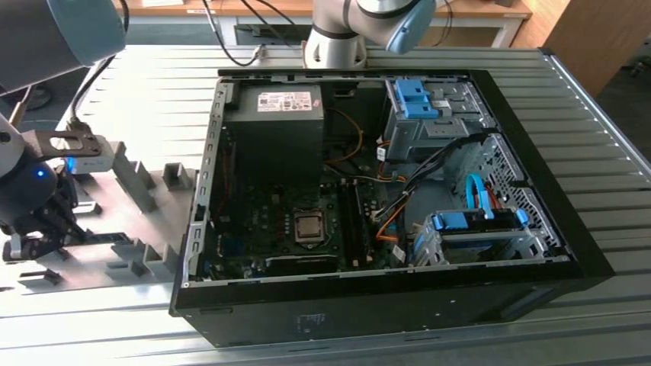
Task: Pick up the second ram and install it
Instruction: 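Pick up the second ram and move it above second insertion slot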
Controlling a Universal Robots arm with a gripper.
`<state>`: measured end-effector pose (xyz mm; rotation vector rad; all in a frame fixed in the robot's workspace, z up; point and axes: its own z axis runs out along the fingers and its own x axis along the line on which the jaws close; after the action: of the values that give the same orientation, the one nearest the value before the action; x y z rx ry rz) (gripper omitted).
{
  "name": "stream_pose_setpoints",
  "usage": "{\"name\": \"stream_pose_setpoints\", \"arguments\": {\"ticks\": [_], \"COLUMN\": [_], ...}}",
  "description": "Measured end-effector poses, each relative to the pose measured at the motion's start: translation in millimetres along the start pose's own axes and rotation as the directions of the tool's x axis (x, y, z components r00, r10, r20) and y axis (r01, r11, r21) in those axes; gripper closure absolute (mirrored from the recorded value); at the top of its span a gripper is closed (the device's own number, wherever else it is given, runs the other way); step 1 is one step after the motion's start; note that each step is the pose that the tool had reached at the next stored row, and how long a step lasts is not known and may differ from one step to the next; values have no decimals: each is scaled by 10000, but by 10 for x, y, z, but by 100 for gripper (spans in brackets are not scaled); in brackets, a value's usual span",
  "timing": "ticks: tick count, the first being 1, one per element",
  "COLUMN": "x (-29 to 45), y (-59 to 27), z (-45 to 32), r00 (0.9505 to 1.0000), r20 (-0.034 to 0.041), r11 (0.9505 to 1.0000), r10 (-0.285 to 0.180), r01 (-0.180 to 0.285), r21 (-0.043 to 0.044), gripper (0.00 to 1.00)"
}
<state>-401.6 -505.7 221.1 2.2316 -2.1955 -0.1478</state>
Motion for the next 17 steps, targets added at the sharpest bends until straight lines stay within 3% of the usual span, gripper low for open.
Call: {"name": "stream_pose_setpoints", "arguments": {"ticks": [9, 17], "x": [-8, -12], "y": [9, 14], "z": [-129, -193], "r00": [10000, 10000], "r20": [0, 0], "r11": [10000, 10000], "r10": [0, 0], "r01": [0, 0], "r21": [0, 1], "gripper": [86, 86]}}
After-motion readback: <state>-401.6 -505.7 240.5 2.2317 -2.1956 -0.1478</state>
